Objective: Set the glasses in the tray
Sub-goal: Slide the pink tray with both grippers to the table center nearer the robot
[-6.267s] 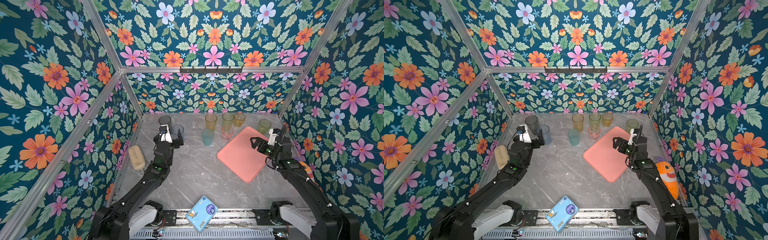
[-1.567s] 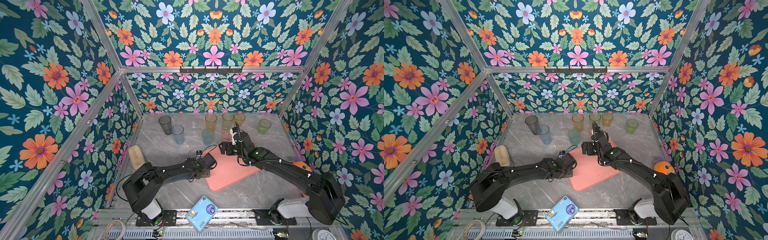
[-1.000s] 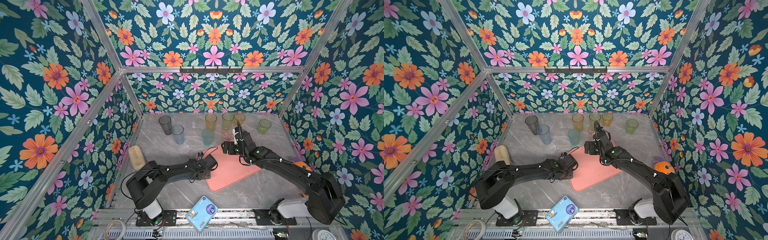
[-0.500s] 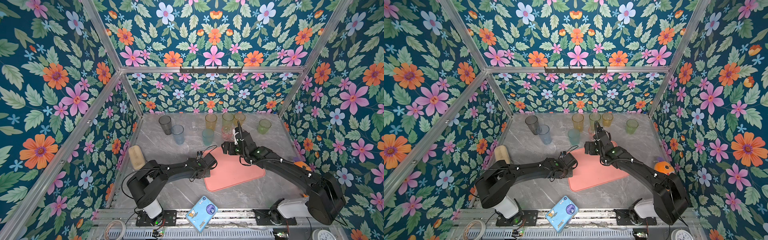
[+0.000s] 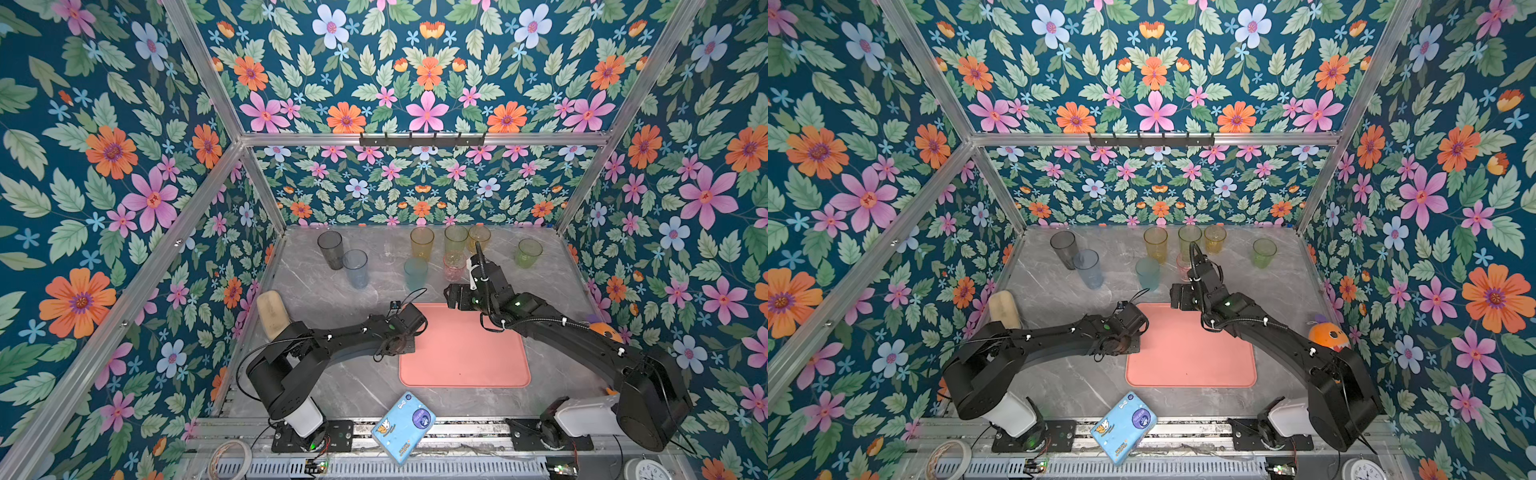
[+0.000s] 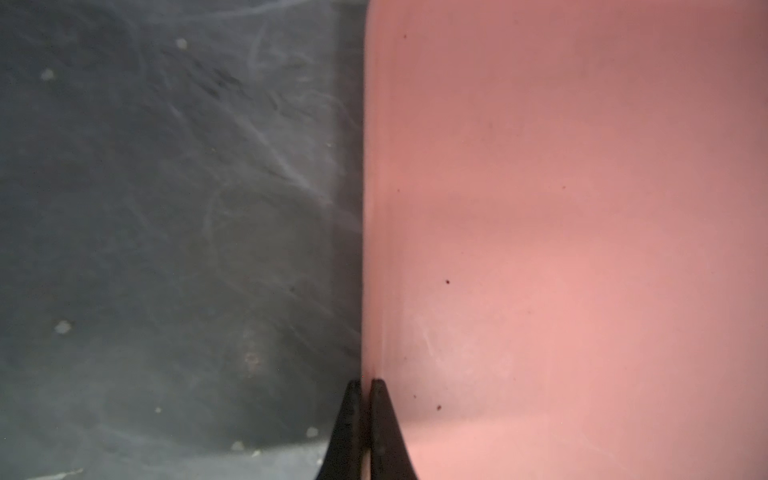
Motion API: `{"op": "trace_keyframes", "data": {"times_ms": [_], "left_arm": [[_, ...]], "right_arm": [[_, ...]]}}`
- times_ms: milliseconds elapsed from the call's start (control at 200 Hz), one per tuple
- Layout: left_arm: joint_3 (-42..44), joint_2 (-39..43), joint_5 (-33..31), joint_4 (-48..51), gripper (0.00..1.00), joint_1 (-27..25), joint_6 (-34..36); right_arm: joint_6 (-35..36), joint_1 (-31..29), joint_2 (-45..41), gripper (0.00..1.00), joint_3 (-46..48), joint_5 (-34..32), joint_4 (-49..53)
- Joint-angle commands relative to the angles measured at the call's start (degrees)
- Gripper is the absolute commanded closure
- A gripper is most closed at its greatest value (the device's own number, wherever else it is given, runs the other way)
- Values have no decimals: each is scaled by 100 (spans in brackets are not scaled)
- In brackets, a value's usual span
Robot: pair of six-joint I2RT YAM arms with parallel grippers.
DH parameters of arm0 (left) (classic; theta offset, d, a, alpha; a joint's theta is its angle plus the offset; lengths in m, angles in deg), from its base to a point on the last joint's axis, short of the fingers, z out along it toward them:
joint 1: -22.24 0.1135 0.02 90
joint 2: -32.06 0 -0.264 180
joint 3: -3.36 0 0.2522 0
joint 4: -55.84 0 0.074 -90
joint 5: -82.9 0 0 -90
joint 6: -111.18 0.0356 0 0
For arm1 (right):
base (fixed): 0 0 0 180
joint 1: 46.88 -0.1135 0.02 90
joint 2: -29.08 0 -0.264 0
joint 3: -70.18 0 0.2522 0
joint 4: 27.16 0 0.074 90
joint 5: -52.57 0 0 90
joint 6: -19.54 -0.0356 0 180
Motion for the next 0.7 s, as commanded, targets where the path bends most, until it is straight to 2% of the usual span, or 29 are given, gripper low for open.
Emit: {"op": "trace_keyframes", "data": {"times_ms": [0, 265, 430, 695], "left_arm": [[93, 78, -36, 250, 97, 180, 304], [311, 428, 86, 490, 97, 683, 1036], [480, 708, 74, 584, 97, 1061, 1231], [610, 958, 101, 663, 97, 1316, 1587]], "right_arm": [[11, -4, -39, 5, -41, -28, 24], [5, -4, -12, 5, -78, 1, 30], [-7, 5, 43, 5, -140, 68, 13], [-10, 5, 76, 5, -158, 63, 49]]}}
